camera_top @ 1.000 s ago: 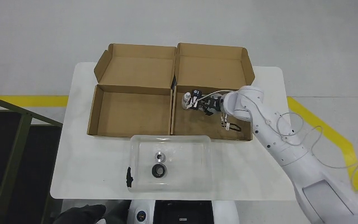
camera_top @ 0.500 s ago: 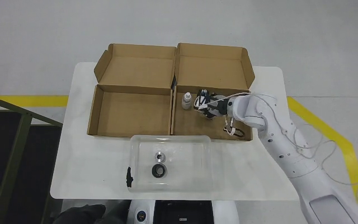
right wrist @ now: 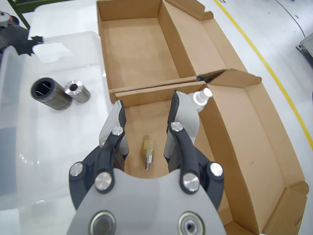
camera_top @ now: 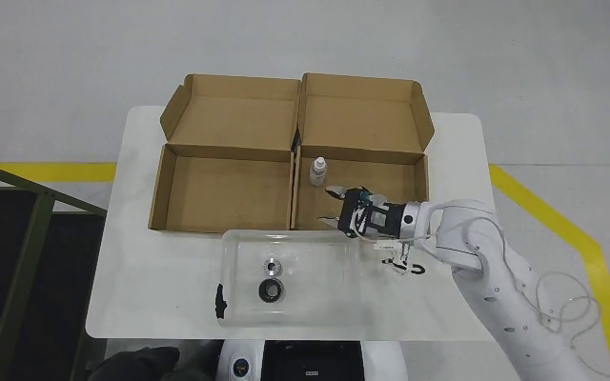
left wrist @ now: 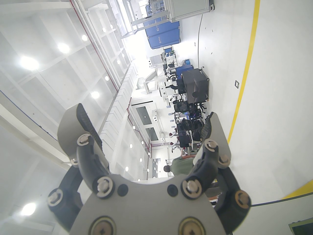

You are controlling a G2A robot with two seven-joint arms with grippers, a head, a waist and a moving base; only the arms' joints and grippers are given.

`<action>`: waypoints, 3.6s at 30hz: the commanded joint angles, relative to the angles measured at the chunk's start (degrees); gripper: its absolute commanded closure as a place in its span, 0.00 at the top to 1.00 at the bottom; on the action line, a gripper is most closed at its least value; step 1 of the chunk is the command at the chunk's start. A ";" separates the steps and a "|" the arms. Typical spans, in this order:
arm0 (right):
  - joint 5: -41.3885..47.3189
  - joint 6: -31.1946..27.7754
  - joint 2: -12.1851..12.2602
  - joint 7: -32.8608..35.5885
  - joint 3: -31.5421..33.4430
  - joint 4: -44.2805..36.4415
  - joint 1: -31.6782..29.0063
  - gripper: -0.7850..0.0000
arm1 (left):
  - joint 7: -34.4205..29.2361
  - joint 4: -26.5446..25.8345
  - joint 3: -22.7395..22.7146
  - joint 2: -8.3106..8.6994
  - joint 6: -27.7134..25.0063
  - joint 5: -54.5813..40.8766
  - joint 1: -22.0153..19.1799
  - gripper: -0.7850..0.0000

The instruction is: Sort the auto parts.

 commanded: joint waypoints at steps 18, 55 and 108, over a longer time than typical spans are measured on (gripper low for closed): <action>-8.13 1.34 -1.52 -2.25 -13.47 -2.93 -1.16 0.43 | 0.00 0.00 0.00 0.00 0.00 0.00 0.00 1.00; -15.19 5.30 -5.77 1.44 -25.63 9.78 6.69 0.40 | 0.00 0.00 0.00 0.00 0.00 0.00 0.00 1.00; -7.94 1.88 -9.31 -5.66 -24.34 9.82 9.88 0.00 | 0.00 0.00 0.00 0.00 0.00 0.00 0.00 1.00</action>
